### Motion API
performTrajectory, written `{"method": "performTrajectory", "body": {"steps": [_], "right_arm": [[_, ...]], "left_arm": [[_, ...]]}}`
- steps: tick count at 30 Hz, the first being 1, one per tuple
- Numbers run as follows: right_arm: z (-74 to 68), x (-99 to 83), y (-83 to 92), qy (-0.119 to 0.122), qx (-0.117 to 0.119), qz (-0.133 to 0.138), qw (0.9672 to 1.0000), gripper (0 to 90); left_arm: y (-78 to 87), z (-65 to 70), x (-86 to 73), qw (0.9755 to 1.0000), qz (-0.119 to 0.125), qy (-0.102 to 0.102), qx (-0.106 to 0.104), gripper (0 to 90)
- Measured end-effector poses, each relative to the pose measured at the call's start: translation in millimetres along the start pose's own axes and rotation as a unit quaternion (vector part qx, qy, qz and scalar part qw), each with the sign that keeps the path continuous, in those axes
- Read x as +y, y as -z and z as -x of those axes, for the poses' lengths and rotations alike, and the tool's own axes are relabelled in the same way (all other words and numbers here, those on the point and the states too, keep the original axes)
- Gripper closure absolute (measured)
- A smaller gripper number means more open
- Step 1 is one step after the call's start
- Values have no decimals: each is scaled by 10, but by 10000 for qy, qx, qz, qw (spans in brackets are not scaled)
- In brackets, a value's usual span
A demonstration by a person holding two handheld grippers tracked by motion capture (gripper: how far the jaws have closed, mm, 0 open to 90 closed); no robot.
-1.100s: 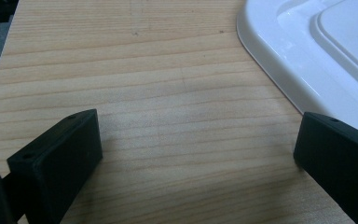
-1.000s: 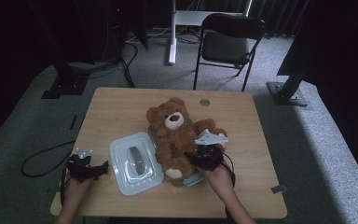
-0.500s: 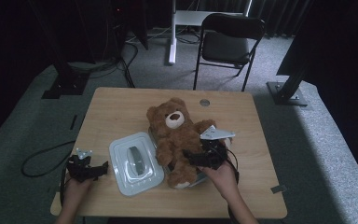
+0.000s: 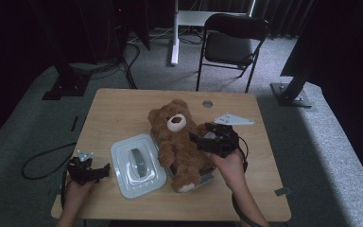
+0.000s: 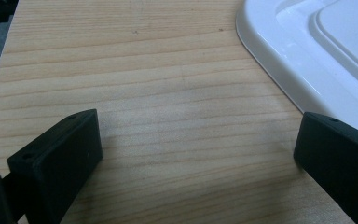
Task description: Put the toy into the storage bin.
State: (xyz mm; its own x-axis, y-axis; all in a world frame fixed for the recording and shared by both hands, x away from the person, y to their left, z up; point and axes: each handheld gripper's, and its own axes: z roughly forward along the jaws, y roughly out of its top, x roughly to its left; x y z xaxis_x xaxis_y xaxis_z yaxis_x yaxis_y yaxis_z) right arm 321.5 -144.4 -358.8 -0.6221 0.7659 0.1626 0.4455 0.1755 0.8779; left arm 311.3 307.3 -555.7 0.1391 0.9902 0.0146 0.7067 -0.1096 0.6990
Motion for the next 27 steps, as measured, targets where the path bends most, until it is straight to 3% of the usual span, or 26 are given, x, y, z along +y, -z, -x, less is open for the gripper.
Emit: {"method": "performTrajectory", "body": {"steps": [6, 12, 16, 21, 23, 27], "right_arm": [[-12, 238, -149, -16, 175, 1, 9998, 263], [-109, 492, -373, 33, 87, 51, 9999, 204], [-114, 602, -538, -58, 20, 66, 10000, 191], [-91, 610, -735, -54, -44, -129, 9999, 180], [-73, 567, -785, -58, 88, -199, 9997, 157], [-52, 482, -891, -48, -31, -420, 9991, 178]], "left_arm": [[0, 0, 0, 10000, 1, 0, -1, 16], [0, 0, 0, 10000, 0, 0, -1, 16], [1, -3, -1, 10000, 0, -12, -12, 16], [1, -4, -1, 10000, 2, -14, -16, 16], [0, -4, -1, 10000, 3, -15, -16, 16], [0, -4, -1, 10000, 5, -15, -14, 16]]}}
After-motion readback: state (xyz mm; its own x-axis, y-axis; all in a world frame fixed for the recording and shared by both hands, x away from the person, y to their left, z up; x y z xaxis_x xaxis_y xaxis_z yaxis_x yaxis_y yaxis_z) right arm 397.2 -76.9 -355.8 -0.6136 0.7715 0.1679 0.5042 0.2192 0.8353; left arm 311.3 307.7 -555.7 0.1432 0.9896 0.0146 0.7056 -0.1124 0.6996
